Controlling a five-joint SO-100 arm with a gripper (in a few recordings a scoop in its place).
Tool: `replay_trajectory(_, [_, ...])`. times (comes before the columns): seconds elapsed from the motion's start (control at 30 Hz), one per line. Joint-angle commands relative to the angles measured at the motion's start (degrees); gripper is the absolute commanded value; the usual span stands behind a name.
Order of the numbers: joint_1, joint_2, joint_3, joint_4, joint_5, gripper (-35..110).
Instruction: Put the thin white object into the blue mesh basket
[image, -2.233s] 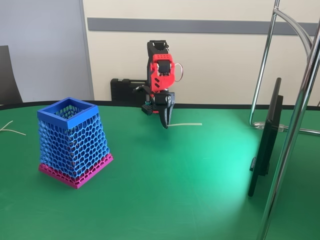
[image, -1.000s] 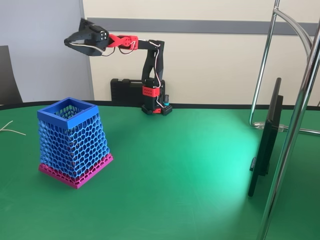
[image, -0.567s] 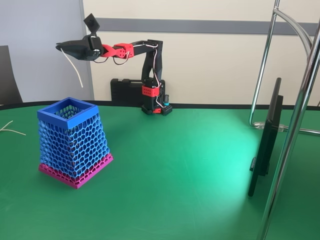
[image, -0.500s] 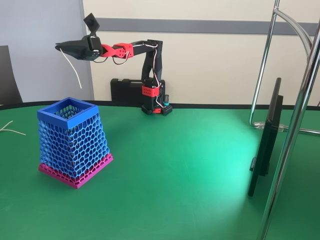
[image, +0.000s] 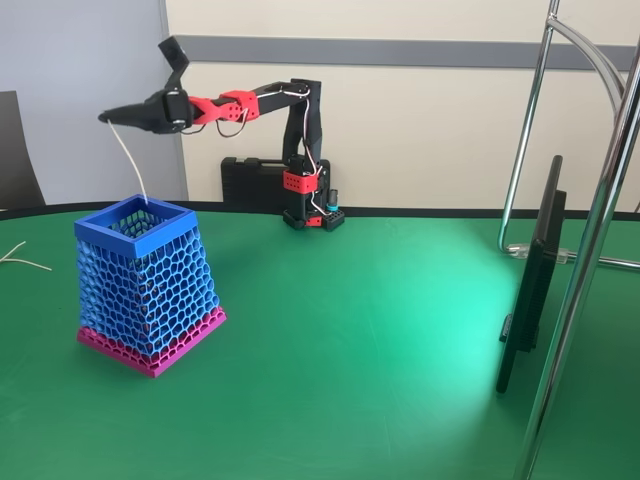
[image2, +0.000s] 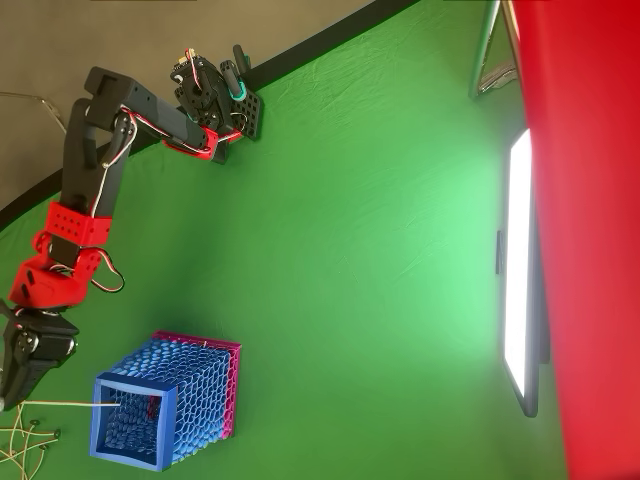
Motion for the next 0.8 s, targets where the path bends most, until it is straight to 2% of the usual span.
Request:
replay_trajectory(0.0, [0.3, -1.2, -2.8, 0.1, -0.3, 6])
replay_trajectory(0.4, [-1.6, -8.3, -2.9, 0.1, -2.5, 16])
replay_trajectory(0.77, [-5.2, -5.4, 4.4, 0.1, -3.3, 22])
